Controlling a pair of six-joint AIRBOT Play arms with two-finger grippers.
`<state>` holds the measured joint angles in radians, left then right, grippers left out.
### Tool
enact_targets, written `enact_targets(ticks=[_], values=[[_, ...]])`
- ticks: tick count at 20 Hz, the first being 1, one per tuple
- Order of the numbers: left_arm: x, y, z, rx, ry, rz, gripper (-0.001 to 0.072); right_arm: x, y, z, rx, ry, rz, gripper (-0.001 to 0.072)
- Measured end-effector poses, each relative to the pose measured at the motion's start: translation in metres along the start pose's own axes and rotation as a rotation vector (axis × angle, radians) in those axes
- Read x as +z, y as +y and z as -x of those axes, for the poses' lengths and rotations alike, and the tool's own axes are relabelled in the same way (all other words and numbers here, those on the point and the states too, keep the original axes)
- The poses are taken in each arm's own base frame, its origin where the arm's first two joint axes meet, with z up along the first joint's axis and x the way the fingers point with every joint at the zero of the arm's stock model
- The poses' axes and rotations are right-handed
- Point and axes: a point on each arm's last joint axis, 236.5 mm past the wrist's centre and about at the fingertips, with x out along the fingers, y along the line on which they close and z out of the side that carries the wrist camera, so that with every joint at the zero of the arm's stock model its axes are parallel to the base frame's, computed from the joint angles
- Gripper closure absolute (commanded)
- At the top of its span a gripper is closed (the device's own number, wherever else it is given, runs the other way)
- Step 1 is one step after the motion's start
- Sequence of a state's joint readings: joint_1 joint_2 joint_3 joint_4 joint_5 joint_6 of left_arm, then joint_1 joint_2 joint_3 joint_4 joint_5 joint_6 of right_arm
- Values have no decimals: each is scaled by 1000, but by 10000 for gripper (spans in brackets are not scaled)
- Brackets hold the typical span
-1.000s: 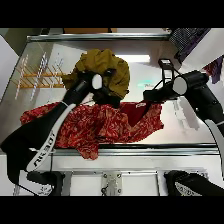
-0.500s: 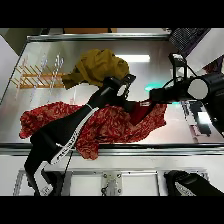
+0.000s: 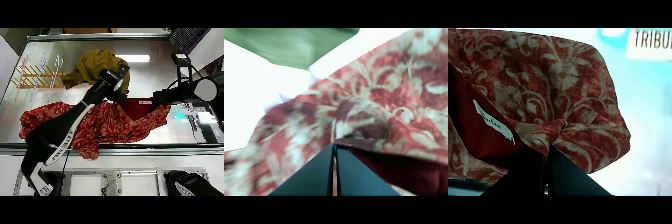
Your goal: Fold the clothes and pants, and hang the long-sleeved shirts on hangers.
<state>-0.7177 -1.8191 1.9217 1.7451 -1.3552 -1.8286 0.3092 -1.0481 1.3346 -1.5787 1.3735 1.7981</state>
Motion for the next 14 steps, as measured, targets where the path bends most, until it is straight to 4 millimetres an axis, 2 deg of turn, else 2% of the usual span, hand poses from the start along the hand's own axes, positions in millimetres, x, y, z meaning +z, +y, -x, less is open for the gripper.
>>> enact_targets(ticks=[2,3,5,7,9,12,14], values=[[12,8,56,-13,-97,15,695,2,-5,18,-22,-2,23,699],[11,7,82,-25,-129,10,695,2,-6,28,-27,-1,30,699],[-4,1,127,-45,-152,-12,695,-6,-5,42,-32,21,43,699],[-32,-10,153,-60,-132,-42,695,-22,-1,51,-33,62,46,699],[-67,-19,159,-66,-86,-46,695,-40,4,54,-34,105,41,699],[-124,-20,144,-46,15,-6,695,-65,8,48,-41,165,25,699],[-144,-20,131,-47,32,18,695,-70,10,39,-44,181,19,699]])
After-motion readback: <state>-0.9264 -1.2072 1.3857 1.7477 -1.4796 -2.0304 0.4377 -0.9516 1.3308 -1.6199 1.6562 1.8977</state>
